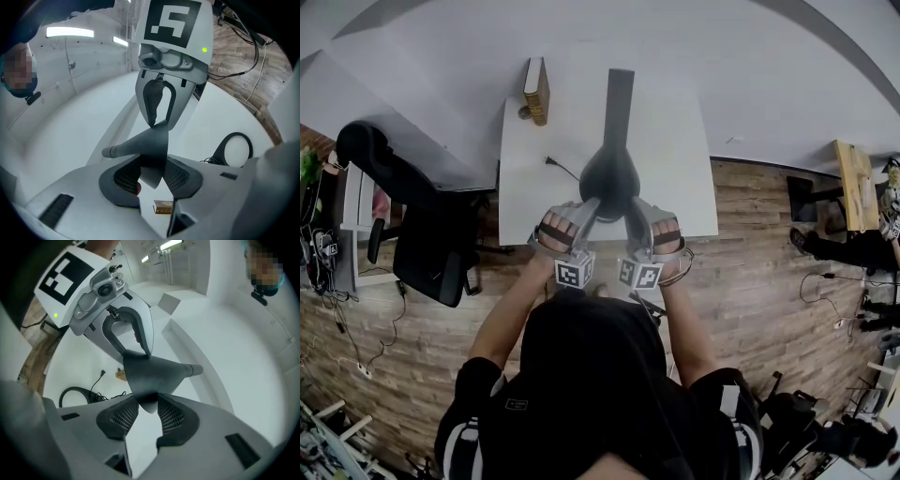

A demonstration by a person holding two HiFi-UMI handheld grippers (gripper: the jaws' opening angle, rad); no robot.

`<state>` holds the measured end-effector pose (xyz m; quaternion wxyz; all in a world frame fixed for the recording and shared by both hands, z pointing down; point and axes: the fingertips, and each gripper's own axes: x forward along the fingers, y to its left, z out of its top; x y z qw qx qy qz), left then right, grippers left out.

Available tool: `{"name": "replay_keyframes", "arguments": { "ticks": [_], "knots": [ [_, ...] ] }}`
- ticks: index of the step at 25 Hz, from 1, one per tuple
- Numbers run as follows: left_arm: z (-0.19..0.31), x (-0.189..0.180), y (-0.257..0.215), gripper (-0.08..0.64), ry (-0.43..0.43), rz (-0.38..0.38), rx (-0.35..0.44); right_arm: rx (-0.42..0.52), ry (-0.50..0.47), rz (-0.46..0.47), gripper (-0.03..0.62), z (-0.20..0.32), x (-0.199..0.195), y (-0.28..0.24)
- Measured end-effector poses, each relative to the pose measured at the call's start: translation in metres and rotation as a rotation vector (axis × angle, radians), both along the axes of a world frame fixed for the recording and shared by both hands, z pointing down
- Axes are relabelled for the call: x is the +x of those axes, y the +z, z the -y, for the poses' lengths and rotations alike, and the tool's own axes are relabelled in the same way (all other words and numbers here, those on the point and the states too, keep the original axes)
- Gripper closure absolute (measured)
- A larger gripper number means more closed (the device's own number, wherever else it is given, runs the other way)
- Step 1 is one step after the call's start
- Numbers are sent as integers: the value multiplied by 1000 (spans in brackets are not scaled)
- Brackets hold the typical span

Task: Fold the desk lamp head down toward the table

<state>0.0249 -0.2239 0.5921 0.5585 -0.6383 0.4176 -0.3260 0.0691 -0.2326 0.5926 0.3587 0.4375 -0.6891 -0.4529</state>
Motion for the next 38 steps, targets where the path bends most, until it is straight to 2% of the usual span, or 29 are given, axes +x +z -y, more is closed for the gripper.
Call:
{"name": "replay_keyframes", "arguments": {
  "ticks": [5, 22, 34, 38],
  "knots": [
    [6, -1, 6, 410, -6, 27, 17, 1, 9, -5, 451, 6, -1, 7],
    [15, -1, 18, 394, -21, 35, 3, -10, 37, -34, 439, 16, -2, 17],
    [15, 0, 18, 390, -27, 26, -13, -31, 48, -17, 437, 15, -1, 20],
    [15, 0, 20, 371, -21, 9, -30, -62, 51, -47, 429, 15, -2, 23]
  ]
}}
